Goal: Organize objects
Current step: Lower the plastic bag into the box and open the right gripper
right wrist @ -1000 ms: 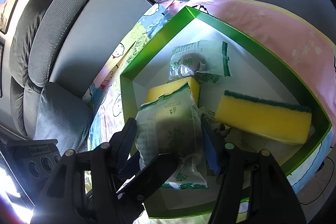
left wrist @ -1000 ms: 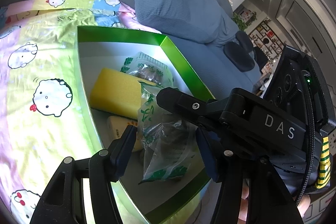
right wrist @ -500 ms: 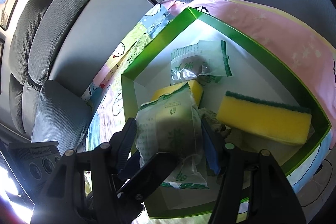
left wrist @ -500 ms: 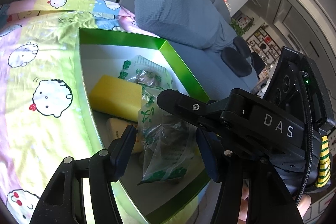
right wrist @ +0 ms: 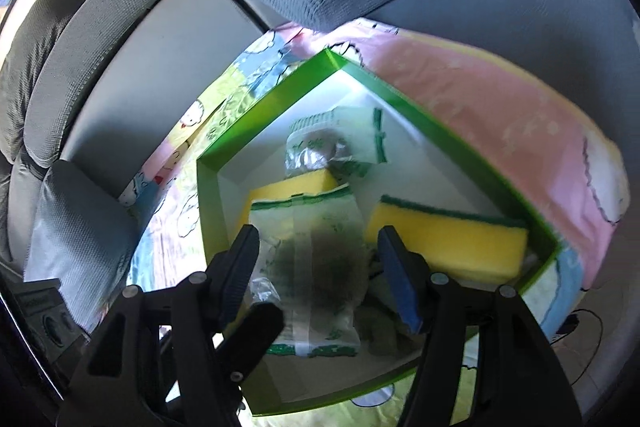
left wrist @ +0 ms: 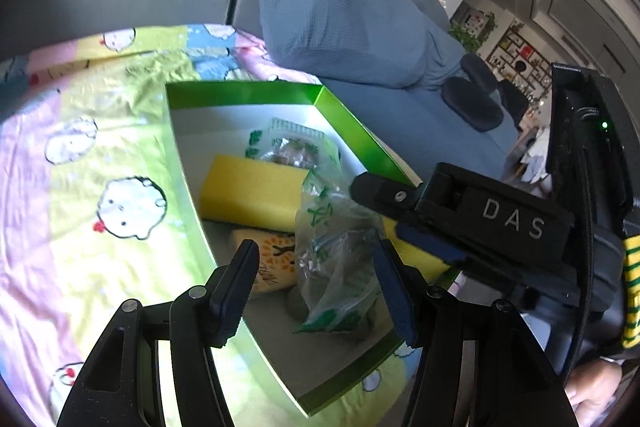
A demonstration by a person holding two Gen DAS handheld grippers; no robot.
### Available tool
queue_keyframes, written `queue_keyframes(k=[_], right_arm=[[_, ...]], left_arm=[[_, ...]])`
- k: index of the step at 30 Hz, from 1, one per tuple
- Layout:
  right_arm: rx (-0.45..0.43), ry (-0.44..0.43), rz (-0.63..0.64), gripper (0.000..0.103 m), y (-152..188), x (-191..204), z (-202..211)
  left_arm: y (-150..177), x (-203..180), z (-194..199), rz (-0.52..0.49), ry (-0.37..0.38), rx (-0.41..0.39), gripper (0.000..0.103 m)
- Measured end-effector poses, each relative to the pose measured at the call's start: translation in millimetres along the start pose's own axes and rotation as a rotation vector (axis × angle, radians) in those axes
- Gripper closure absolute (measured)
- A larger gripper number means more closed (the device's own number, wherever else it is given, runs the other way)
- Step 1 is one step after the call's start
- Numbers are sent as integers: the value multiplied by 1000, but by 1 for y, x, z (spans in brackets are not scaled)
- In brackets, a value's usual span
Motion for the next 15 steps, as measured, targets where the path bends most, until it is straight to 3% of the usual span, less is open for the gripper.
queue_keyframes(k=[10, 15], right_arm=[[-126, 5, 15, 32, -7, 8, 41], [-200, 66, 45, 29, -11, 13, 62]], left_arm=[[-13, -4, 47, -165, -150, -131, 42], [-15, -2, 64, -206, -192, -164, 34]])
Point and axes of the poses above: each gripper's, at about its wrist camera, not at the fingertips, and z roughly against the way its jaws point, x to its left, y to its underside, the point moved 8 cm from there along -z, roughly the way its jaws point, and after that the axes turned 5 degrees about -z, right-handed, at the moved point
